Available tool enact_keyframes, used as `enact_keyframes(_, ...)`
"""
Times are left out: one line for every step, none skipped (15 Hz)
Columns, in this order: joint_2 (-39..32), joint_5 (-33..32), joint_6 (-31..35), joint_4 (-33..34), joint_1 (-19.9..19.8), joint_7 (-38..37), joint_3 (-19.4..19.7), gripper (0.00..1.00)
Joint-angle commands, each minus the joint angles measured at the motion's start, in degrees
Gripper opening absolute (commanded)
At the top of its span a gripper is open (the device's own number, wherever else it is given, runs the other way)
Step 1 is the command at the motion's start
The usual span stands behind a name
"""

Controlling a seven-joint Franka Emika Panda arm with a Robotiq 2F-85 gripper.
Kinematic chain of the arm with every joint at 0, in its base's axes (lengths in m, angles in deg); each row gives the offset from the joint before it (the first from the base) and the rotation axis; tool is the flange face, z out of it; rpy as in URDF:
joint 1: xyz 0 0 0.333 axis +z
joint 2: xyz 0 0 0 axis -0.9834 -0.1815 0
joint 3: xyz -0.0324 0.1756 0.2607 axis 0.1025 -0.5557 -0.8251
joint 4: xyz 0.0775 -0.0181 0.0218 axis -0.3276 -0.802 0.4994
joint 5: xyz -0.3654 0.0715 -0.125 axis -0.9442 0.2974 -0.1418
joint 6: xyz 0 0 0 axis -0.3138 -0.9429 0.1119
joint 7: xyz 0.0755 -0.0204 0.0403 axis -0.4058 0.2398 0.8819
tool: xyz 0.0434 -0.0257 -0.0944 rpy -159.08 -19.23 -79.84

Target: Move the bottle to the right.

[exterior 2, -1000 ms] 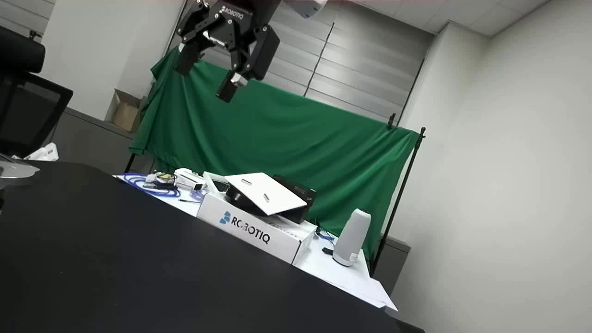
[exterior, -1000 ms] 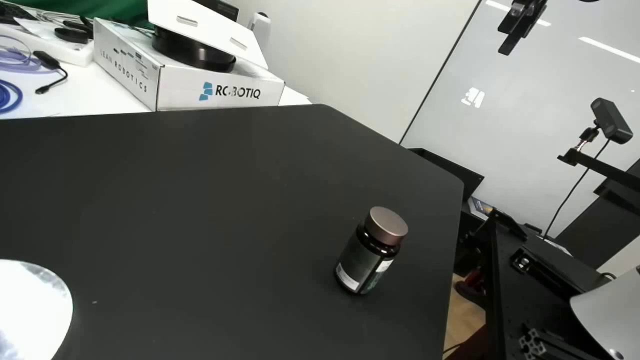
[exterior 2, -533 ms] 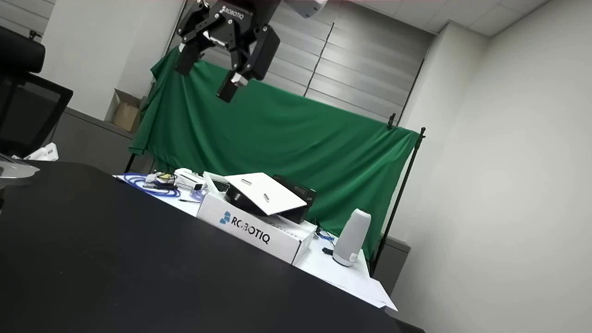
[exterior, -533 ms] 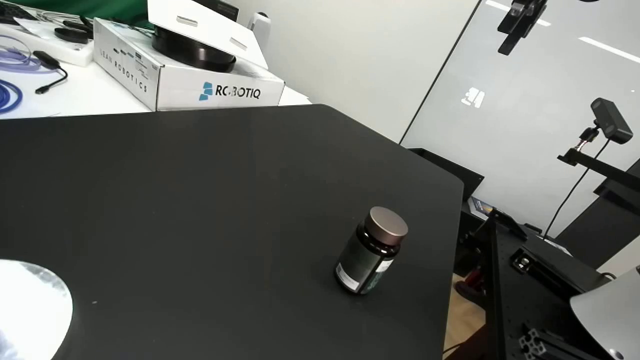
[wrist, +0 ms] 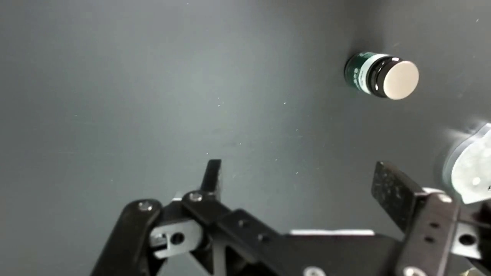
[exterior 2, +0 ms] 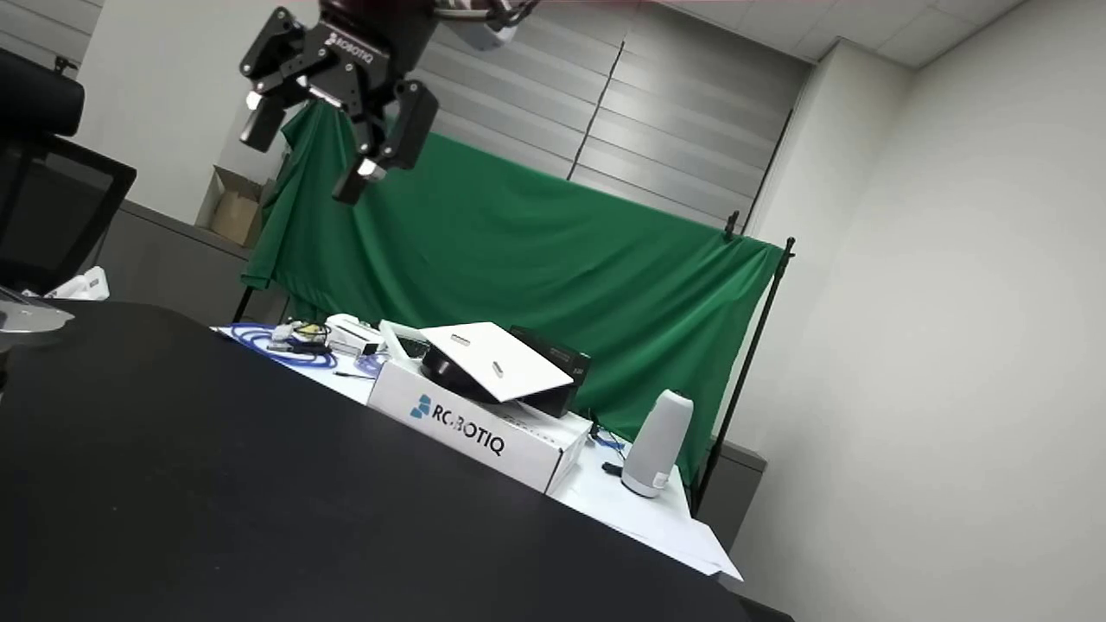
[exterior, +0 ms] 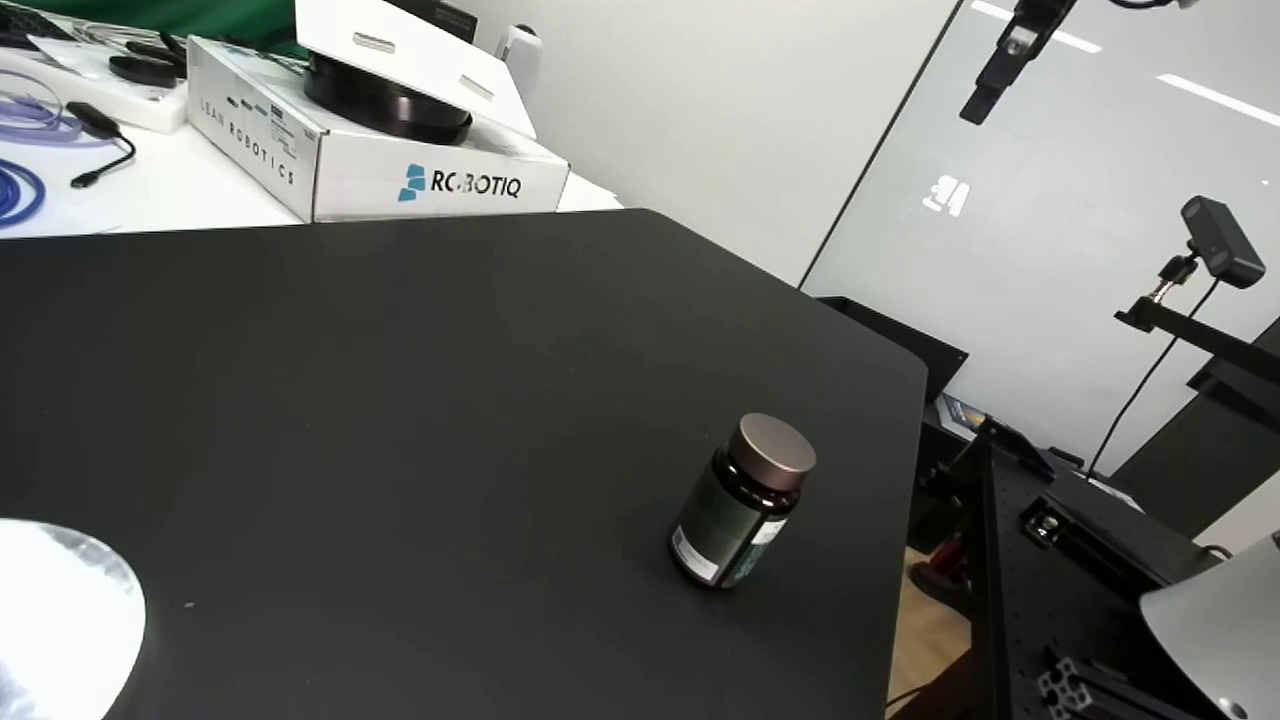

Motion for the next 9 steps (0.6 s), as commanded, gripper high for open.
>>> enact_keyframes(4.7,-0.7,3.4,-9.1,3.4,2.8,-4.1,1.0)
enact_keyframes(5.8,-1.1,4.2,-11.9,4.6,3.5,-5.3,1.0)
enact_keyframes(6.8,-1.4,4.8,-14.5,5.8,4.3,-6.4,1.0)
enact_keyframes(8.0,-1.9,6.1,-17.6,7.2,5.1,-7.6,1.0)
enact_keyframes(8.7,-2.3,7.7,-20.1,8.6,5.7,-8.7,1.0)
enact_keyframes(3.2,-2.6,7.2,-14.6,10.3,6.3,-9.4,1.0)
enact_keyframes(3.5,-2.8,8.7,-16.3,11.6,7.0,-10.1,1.0)
enact_keyframes(2.9,-2.9,10.2,-16.3,13.1,7.7,-10.7,1.0)
enact_keyframes(2.1,-2.7,11.7,-16.2,14.5,8.6,-11.0,1.0)
